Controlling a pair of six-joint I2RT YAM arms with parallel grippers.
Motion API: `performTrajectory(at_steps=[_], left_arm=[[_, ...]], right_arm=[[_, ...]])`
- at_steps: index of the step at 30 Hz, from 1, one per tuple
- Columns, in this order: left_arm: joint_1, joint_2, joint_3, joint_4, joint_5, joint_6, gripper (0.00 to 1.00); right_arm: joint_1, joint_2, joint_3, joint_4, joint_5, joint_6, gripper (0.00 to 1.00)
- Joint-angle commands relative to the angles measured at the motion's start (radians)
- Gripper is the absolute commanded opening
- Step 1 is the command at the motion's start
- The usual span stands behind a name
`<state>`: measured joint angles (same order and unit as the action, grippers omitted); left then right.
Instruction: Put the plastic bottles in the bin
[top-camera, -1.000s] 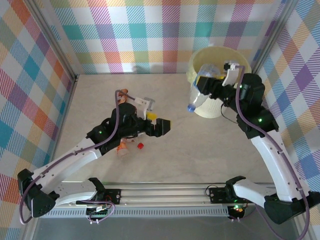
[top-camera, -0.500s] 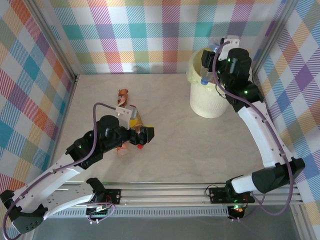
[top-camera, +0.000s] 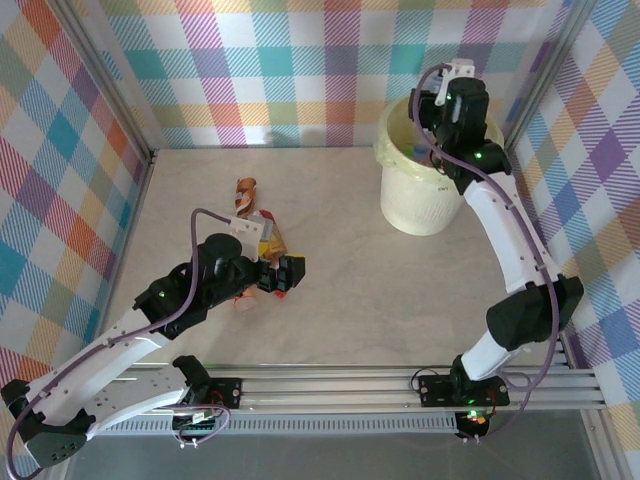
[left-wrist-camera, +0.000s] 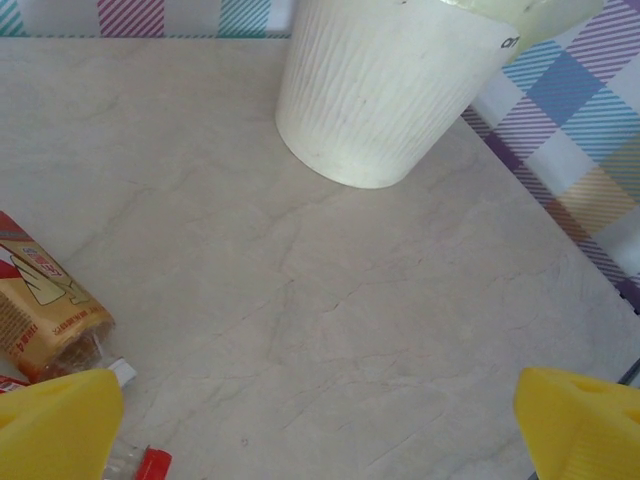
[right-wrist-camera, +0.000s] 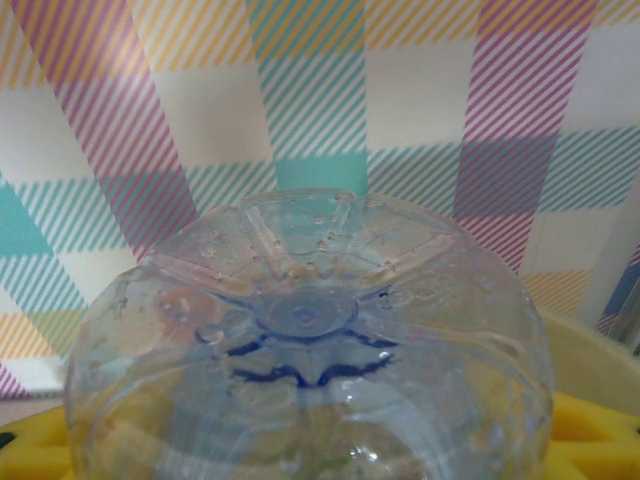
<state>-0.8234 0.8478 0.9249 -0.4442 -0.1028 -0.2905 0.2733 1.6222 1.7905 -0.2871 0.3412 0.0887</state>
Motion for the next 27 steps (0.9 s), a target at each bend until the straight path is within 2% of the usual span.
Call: performTrajectory(at_steps=[1,8,13,20,24,27], left_arm=[[-0.010,-0.003,-0.006,-0.011,-0.035,0.010,1.00],[-0.010,-0.003,-0.004,-0.065,-0.100,0.022,1.00],[-0.010,-0.006,0.002,-0.101,-0.152,0.021,1.00],[-0.004,0.015,0.023,-0.167,-0.221,-0.008,1.00],[0.032,0.054,0.050,-0.212,-0.228,-0.036,1.00],[0.097,0.086,0.068,-0.236,-0.173,-0.070,1.00]], right_arm=[[-0.006,0.052,0.061,-0.086,-0.054,0.000,0.63],[-0.015,0.138,0.099,-0.227,-0.162,0.045,0.65],[-0.020,0.189,0.149,-0.322,-0.199,0.048,0.72],[-0.023,0.181,0.166,-0.346,-0.221,0.042,0.82],[-0.023,0.150,0.175,-0.353,-0.243,0.037,0.87],[-0.023,0.112,0.157,-0.354,-0.248,0.028,0.88]])
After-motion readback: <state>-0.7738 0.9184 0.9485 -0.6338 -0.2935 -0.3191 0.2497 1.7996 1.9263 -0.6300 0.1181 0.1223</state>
